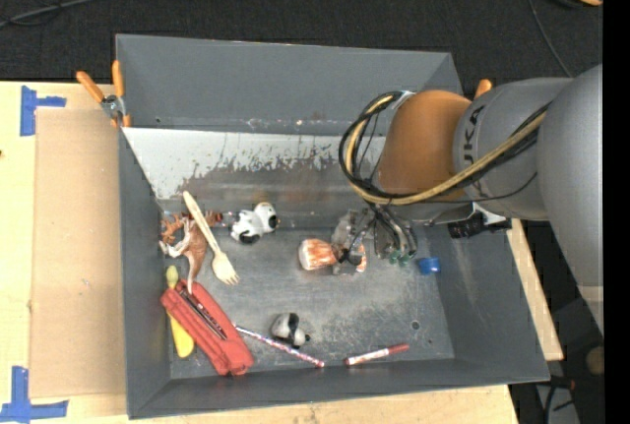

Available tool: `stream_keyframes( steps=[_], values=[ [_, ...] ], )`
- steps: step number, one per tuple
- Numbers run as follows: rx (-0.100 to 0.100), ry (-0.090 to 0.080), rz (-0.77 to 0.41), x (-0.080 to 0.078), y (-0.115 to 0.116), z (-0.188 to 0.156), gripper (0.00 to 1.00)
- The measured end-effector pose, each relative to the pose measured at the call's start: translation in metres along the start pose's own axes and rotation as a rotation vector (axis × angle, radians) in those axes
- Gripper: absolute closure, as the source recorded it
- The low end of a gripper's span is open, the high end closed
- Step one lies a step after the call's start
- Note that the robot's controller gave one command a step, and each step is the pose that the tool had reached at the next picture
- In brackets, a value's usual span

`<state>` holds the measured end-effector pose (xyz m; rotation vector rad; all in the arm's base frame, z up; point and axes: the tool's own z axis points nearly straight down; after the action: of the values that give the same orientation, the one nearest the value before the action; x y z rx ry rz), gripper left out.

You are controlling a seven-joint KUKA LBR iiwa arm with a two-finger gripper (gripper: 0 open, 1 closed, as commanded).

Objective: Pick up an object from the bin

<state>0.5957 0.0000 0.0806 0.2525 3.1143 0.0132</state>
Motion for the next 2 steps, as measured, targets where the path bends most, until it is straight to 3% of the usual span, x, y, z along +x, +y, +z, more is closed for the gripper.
stream_keyframes(
  steps=[1, 2],
  values=[
    [0.0, 0.0, -0.001, 0.0, 0.0, 0.0, 1.0],
    [0.001, 0.005, 0.057, 0.008, -0.003, -0.07, 1.0]
  ],
)
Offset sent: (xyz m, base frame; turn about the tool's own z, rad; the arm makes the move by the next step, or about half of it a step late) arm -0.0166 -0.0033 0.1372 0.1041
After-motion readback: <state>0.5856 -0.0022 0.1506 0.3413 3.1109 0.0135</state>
